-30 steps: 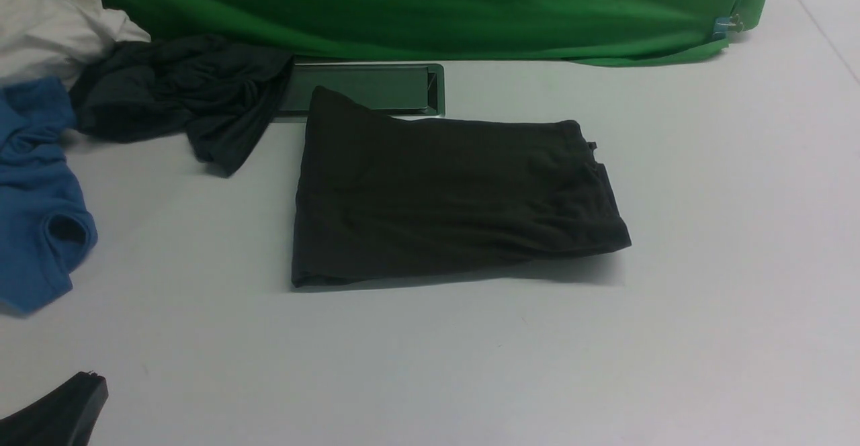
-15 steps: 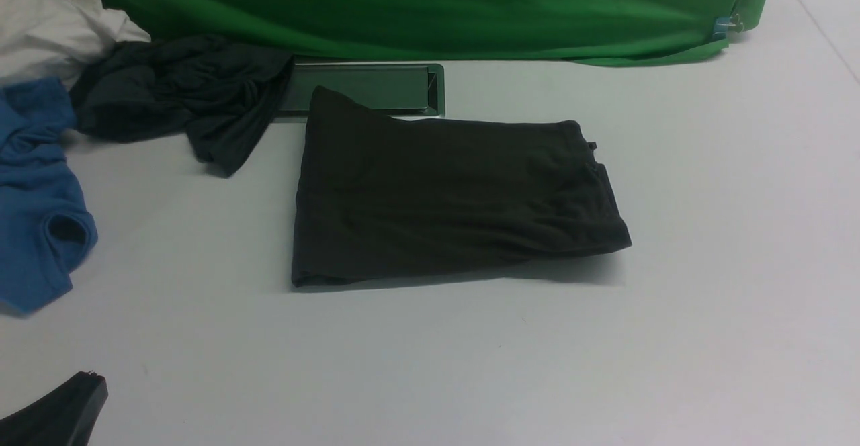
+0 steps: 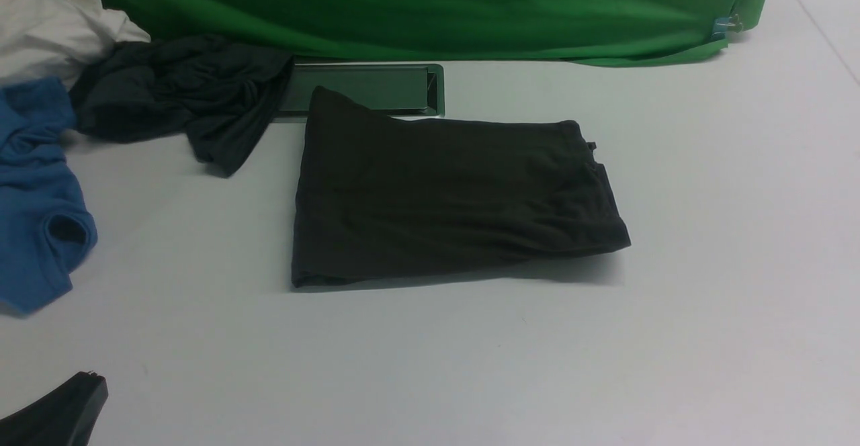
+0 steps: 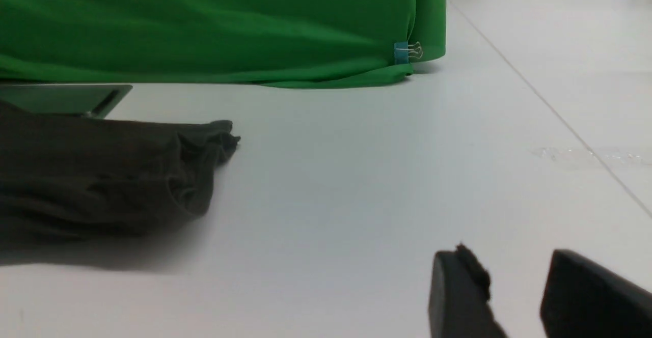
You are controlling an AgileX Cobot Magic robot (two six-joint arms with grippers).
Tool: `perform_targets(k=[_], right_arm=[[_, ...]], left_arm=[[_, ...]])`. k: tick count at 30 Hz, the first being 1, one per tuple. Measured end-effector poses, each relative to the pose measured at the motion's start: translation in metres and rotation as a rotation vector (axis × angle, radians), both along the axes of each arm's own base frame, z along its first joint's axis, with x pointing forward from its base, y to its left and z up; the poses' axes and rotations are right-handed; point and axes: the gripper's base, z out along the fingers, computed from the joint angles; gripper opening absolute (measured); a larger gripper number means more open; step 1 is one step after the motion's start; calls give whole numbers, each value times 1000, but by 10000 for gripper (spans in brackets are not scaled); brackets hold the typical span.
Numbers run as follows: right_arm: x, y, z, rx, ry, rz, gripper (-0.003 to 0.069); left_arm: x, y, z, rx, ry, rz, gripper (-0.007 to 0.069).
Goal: Fold a long-sleeved shirt on a white desktop.
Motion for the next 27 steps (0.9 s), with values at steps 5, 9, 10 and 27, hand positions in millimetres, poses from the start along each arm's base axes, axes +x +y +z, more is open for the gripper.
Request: perform_targets(k=[5,9,10,27], right_arm=[[0,0,0,-5,0,2,238],[0,0,0,6,1,2,238],[0,0,0,8,1,2,238],[0,-2,-1,1,9,-51,239]], left_arm=[[0,0,0,0,0,0,36],[0,0,0,0,0,0,36],[0,0,0,0,0,0,36],[0,0,0,0,0,0,36]])
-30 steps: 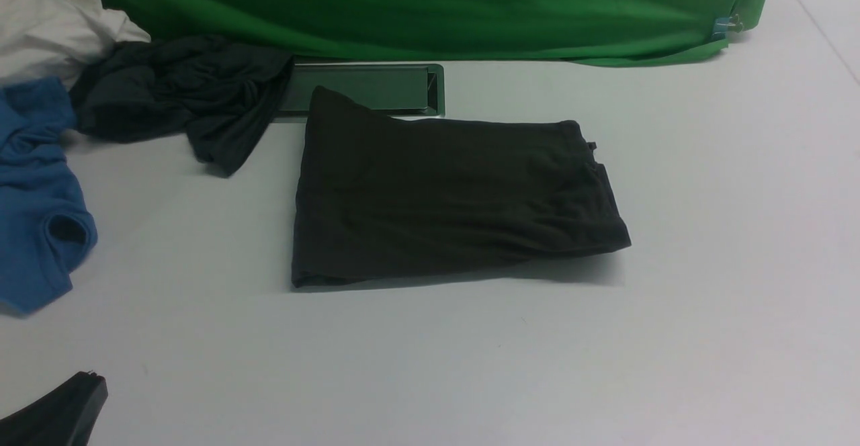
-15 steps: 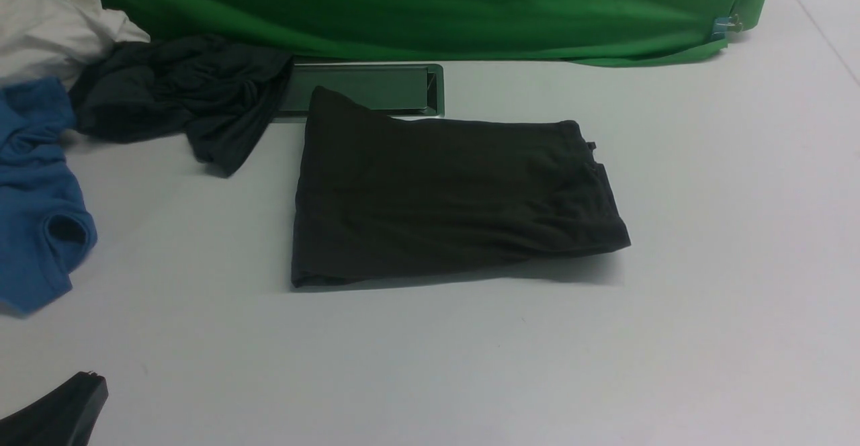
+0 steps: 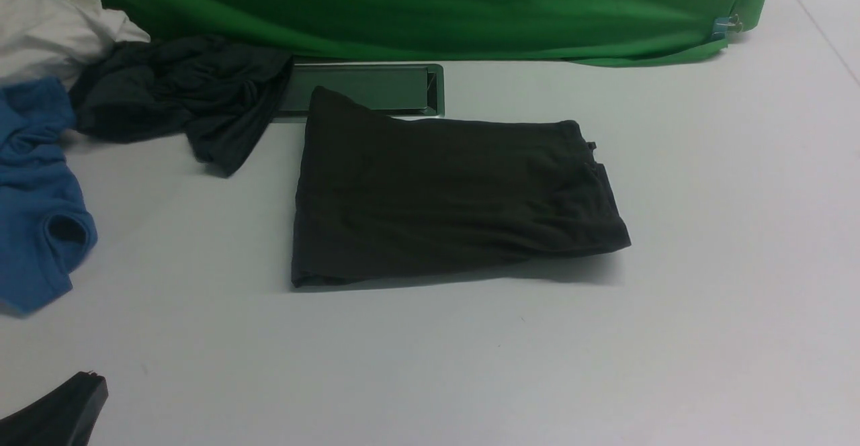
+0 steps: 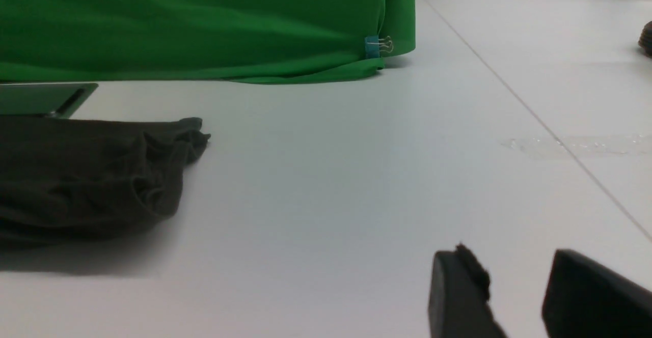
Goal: Fold a long-sleeved shirt on a white desktop.
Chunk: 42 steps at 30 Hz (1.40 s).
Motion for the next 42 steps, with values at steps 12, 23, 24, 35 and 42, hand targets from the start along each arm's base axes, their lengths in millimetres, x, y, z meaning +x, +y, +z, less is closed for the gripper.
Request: perform_targets(k=[12,23,24,35,42], right_arm=[[7,1,0,-37,39,17,239],[10,3,0,-66,50,47,239],[9,3,1,-65,33,49,239],[0,2,1,-66,-6,34,239],[1,2,5,-28,-51,27,239]], left_arm=[[0,0,0,0,-1,0,36],[0,0,0,0,-1,0,36],[0,0,0,0,-1,0,36],[0,0,0,0,-1,0,36],[0,0,0,0,-1,0,36]])
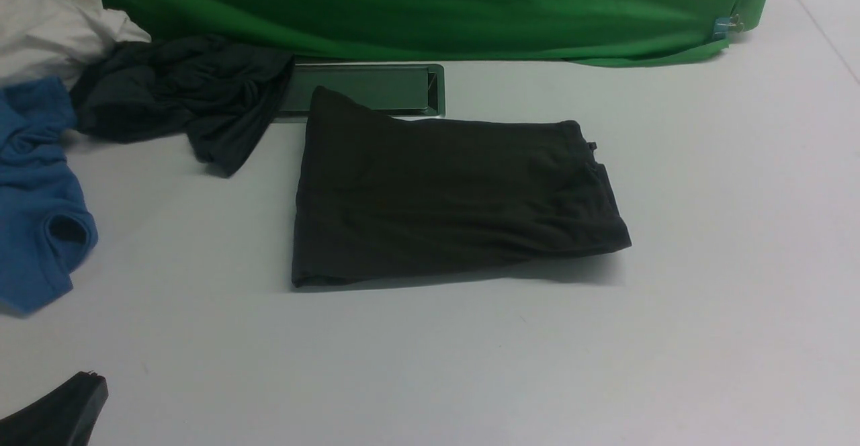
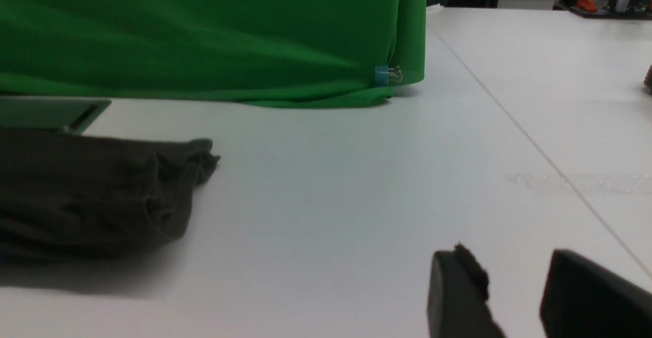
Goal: Fold a long-sleeved shirt on a white desktop.
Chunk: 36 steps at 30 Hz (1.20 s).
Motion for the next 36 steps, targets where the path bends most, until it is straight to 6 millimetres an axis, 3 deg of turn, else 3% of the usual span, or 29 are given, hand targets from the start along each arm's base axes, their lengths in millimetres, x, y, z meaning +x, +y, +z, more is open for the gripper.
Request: perform_targets(k=[16,19,23,36], right_arm=[[0,0,1,7,-8,-1,232],[0,0,1,7,-8,-1,197],[0,0,1,8,-10,-1,44],[0,0,1,7,-9,-1,27]], left_arm=[[0,0,0,0,0,0,36],[0,0,0,0,0,0,36],[0,0,0,0,0,0,36],[0,0,0,0,0,0,36]])
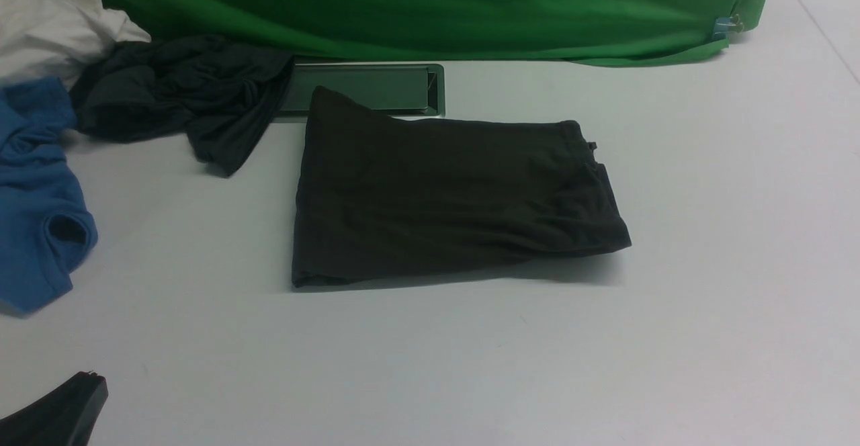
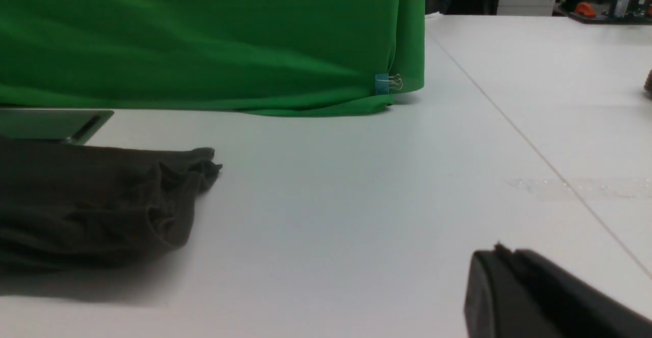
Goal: Fold a long-sleeved shirt on a white desktop.
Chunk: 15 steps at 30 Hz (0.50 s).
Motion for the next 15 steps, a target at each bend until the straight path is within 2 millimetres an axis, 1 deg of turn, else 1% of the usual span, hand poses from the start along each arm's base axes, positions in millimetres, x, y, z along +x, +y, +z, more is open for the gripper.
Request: perform_targets(k=[8,15], right_arm=[[0,0,0,1,0,0,59],[0,0,0,1,1,0,71]], left_arm=[[0,0,0,0,0,0,36],[0,0,0,0,0,0,36]])
